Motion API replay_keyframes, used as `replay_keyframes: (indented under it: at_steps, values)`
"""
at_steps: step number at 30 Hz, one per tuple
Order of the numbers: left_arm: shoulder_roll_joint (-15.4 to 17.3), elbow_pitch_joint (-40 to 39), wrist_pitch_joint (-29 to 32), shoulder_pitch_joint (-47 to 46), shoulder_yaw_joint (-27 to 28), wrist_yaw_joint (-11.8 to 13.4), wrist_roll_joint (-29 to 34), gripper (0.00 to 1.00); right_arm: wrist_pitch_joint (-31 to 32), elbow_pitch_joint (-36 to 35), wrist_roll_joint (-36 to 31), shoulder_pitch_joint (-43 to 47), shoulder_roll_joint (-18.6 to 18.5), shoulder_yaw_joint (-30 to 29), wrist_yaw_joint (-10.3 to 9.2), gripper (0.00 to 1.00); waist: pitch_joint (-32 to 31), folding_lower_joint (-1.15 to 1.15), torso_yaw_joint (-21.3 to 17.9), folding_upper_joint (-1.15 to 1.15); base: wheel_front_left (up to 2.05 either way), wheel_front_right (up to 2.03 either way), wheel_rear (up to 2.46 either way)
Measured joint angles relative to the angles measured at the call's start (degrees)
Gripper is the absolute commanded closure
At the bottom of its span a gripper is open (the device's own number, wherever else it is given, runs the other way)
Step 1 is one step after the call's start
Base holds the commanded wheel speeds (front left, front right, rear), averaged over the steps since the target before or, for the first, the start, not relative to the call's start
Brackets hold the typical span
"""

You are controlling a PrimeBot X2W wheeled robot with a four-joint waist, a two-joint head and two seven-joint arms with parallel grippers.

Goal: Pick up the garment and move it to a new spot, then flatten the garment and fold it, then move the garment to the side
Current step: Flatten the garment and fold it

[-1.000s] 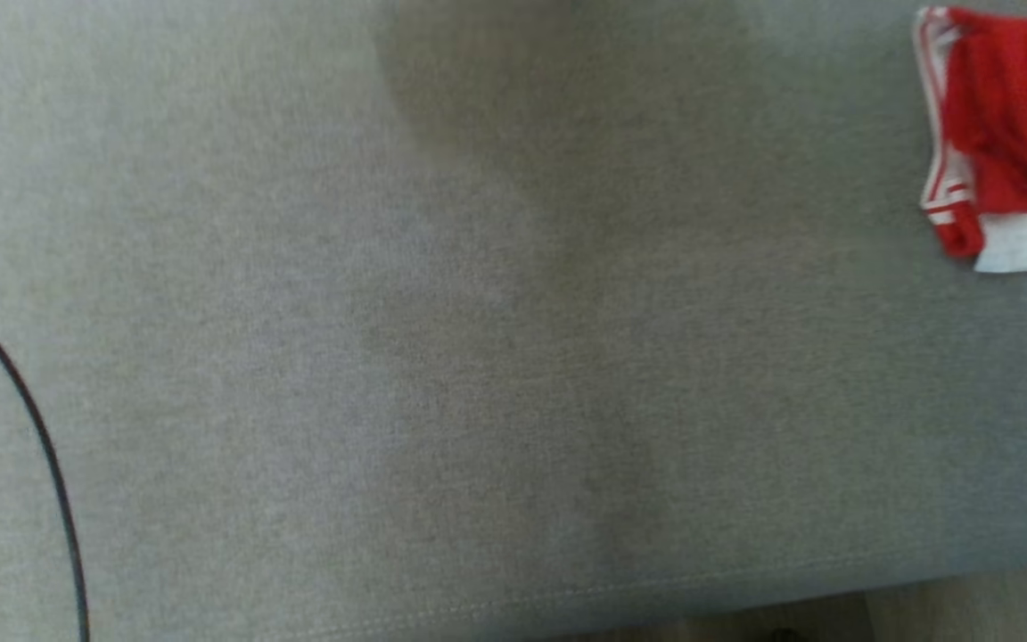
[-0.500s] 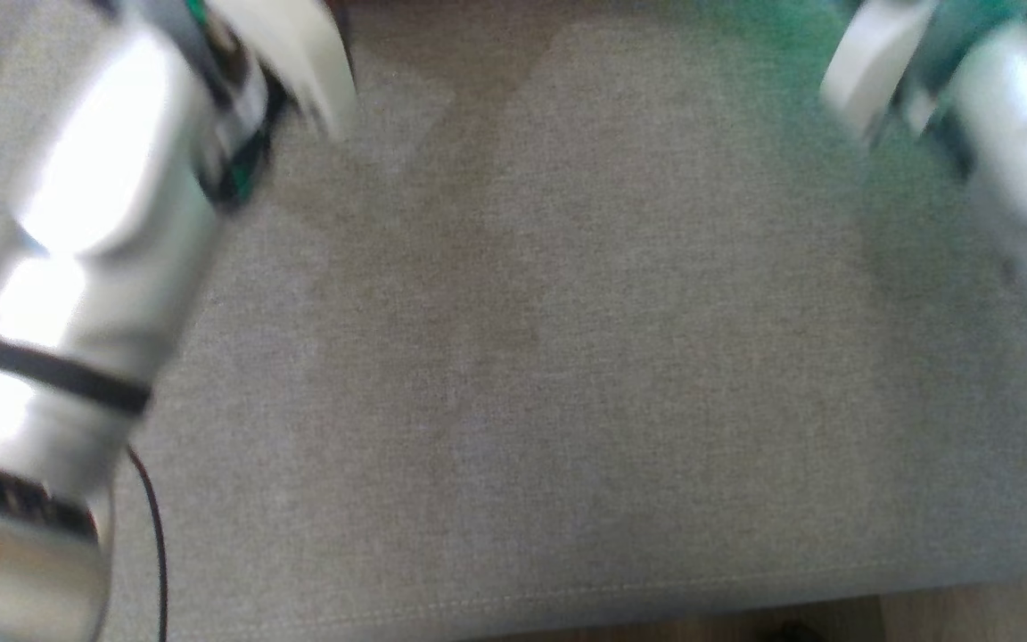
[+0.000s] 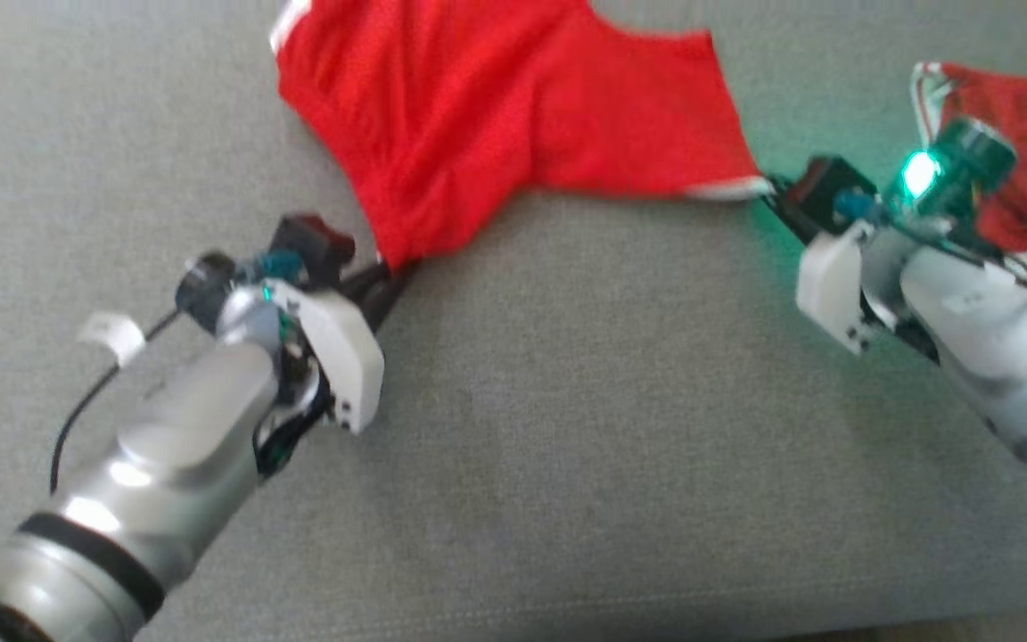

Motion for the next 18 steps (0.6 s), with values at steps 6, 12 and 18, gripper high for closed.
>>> replay_keyframes:
  at_steps: [6, 12, 18]
  values:
    - [1.3, -1.4, -0.9, 3.9, -3.1, 0.0, -1.5, 1.0, 5.6, -8.0, 4.9, 6.2, -5.4, 2.3, 0.0, 1.0, -5.1, 0.0, -0.5, 0.0, 0.0, 0.0, 0.0]
    - [4.1, -6.5, 2.3, 9.2, -6.0, 0.0, -5.3, 1.0, 12.6, -20.2, 7.5, 12.5, -13.2, 2.4, 0.0, 1.0, -10.4, 0.0, -1.3, 0.0, 0.0, 0.0, 0.0]
    - [10.3, -17.5, 7.7, 14.2, -7.4, 0.0, -12.2, 1.0, 20.4, -32.0, 12.1, 18.4, -21.6, 2.5, 0.0, 1.0, -14.6, 0.0, -1.9, 0.0, 0.0, 0.0, 0.0]
